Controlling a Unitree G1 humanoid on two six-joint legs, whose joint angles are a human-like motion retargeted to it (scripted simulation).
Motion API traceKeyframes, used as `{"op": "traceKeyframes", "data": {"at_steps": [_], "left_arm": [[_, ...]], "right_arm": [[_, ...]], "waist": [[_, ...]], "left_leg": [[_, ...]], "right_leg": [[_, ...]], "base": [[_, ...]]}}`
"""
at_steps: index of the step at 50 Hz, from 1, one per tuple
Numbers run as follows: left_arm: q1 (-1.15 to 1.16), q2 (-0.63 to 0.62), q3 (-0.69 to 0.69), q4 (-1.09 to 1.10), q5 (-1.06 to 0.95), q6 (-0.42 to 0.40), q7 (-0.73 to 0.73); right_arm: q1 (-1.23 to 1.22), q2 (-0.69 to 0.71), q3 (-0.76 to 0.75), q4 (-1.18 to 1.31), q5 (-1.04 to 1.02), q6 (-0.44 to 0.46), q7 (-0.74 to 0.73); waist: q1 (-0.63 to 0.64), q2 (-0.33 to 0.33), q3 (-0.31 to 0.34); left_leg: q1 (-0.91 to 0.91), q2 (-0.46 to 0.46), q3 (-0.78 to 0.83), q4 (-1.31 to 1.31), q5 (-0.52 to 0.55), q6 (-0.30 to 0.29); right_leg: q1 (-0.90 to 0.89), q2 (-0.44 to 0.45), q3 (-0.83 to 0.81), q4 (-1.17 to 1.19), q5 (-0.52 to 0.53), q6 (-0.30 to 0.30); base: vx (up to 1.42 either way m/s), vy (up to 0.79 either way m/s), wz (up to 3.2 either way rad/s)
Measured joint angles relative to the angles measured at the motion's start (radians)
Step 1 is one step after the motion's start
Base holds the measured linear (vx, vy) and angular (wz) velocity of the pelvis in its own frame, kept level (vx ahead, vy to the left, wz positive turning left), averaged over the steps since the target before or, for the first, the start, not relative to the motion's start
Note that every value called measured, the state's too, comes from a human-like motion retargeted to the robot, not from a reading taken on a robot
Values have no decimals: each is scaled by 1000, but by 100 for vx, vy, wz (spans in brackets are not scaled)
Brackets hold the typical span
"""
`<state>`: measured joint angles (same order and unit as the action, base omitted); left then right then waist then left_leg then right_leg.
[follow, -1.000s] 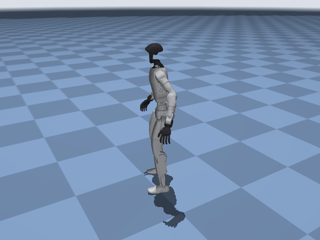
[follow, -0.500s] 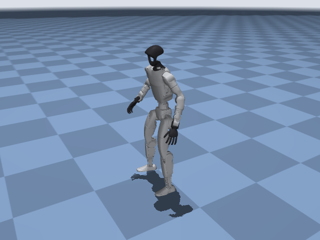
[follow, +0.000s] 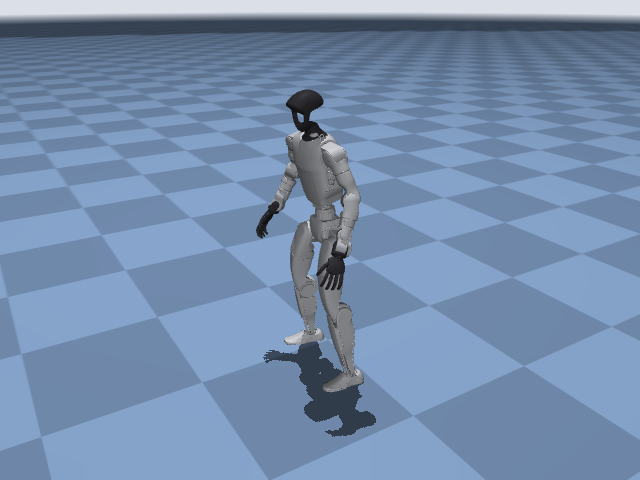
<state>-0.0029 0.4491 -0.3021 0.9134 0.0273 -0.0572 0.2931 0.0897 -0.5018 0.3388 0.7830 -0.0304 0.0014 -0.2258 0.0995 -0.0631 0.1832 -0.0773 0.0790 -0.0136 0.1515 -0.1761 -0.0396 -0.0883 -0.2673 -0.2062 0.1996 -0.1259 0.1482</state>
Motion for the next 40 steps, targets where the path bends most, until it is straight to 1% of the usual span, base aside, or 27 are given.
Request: {"op": "traceKeyframes", "data": {"at_steps": [3,6,9,13,15,18,19,20,21,22,23,24,25,28,30,32,33,35,36,37,38,40], "left_arm": [[29,-2,-15,-16,-1,-3,-8],[79,5,-19,-38,17,-6,-21],[103,10,-20,-62,33,-8,-35],[121,16,-12,-101,35,-14,-45],[118,13,-4,-115,29,-18,-48],[120,5,40,-140,-2,-24,-46],[130,-4,58,-151,-6,-25,-43],[144,-18,76,-162,-5,-25,-39],[128,-23,80,-168,-21,-16,-28],[102,-25,78,-171,-50,-6,-13],[54,-19,63,-166,-106,8,11],[33,-15,48,-154,-117,18,25],[27,-13,33,-140,-105,26,34],[-99,-13,-34,-10,-36,72,48],[-191,-16,-60,89,34,98,28],[-245,-10,-65,119,99,92,22],[-259,4,-74,93,108,80,34],[-215,64,-98,-52,32,66,99],[-179,100,-112,-140,-20,40,131],[-139,133,-118,-222,-64,19,155],[-90,162,-109,-292,-91,9,163],[19,195,-75,-380,-94,-6,126]], "right_arm": [[26,9,-5,0,12,-5,1],[72,19,-20,-7,10,-13,-11],[109,20,-28,-32,19,-17,-10],[168,16,-48,-105,40,-24,-10],[195,14,-56,-149,49,-27,-9],[201,12,-48,-192,42,-23,7],[208,12,-50,-206,31,-25,17],[222,11,-56,-223,18,-30,29],[208,15,-59,-226,17,-22,29],[183,17,-55,-223,25,-8,27],[134,15,-39,-207,53,14,21],[117,27,-32,-191,71,18,-4],[115,46,-30,-175,85,12,-38],[15,86,-2,-46,162,30,-108],[-94,96,18,59,182,44,-115],[-176,71,17,79,151,35,-122],[-193,37,21,29,150,19,-129],[-175,-33,13,-147,180,6,-175],[-125,-81,-9,-268,207,-15,-165],[-73,-127,-36,-381,233,-30,-147],[-15,-165,-72,-475,256,-37,-114],[122,-210,-169,-600,294,-58,-37]], "waist": [[-1,4,-3],[11,-2,-6],[9,2,9],[0,10,53],[9,10,87],[10,8,154],[3,10,179],[-6,14,203],[-4,23,249],[-6,30,291],[-18,34,324],[-30,39,336],[-42,46,337],[-43,61,337],[-44,66,337],[-50,69,337],[-45,70,337],[-45,71,312],[-43,66,260],[-40,63,205],[-35,62,145],[-29,60,18]], "left_leg": [[4,2,5,-14,8,-5],[17,1,27,-34,4,-5],[10,2,29,-50,9,-4],[-18,3,23,-52,10,-8],[-31,6,29,-56,12,-10],[-64,16,45,-44,7,-7],[-110,23,47,48,-36,-1],[-175,31,47,185,-101,7],[-203,45,45,265,-143,17],[-238,52,36,335,-176,36],[-285,47,15,386,-193,75],[-358,53,-2,517,-247,85],[-445,65,-17,686,-319,81],[-584,69,-47,944,-438,139],[-633,73,-53,1069,-503,178],[-599,74,-42,1098,-551,171],[-564,77,-31,1087,-565,167],[-417,92,10,992,-563,161],[-358,83,33,907,-518,167],[-292,73,54,805,-453,173],[-210,63,69,668,-349,179],[-98,39,74,465,-44,164]], "right_leg": [[-5,1,0,-2,10,3],[-36,-6,15,39,-8,23],[-31,-1,11,0,0,23],[-29,6,2,-53,19,33],[-48,9,9,-55,24,41],[-95,24,47,-38,-4,30],[-128,28,67,24,-49,17],[-170,30,89,115,-109,1],[-192,49,122,172,-141,-25],[-218,64,149,219,-168,-56],[-251,71,164,246,-185,-99],[-312,71,164,364,-246,-129],[-387,66,156,529,-329,-154],[-528,57,166,806,-476,-246],[-581,52,175,941,-555,-304],[-553,35,181,975,-602,-302],[-522,31,182,965,-615,-295],[-386,25,165,872,-601,-284],[-328,9,144,791,-551,-270],[-267,0,124,695,-480,-263],[-196,5,106,571,-366,-269],[-99,1,68,403,-56,-273]], "base": [[15,-1,-11],[15,-1,-31],[10,0,2],[5,0,10],[0,0,-11],[-4,-1,-32],[-2,0,-19],[0,0,0],[-6,-2,-19],[-15,-3,-13],[-11,-2,12],[-1,0,31],[11,2,28],[13,0,11],[24,3,-3],[45,9,-5],[60,8,-19],[80,9,-24],[97,13,-11],[106,13,-11],[111,12,-16],[117,13,-1]]}}
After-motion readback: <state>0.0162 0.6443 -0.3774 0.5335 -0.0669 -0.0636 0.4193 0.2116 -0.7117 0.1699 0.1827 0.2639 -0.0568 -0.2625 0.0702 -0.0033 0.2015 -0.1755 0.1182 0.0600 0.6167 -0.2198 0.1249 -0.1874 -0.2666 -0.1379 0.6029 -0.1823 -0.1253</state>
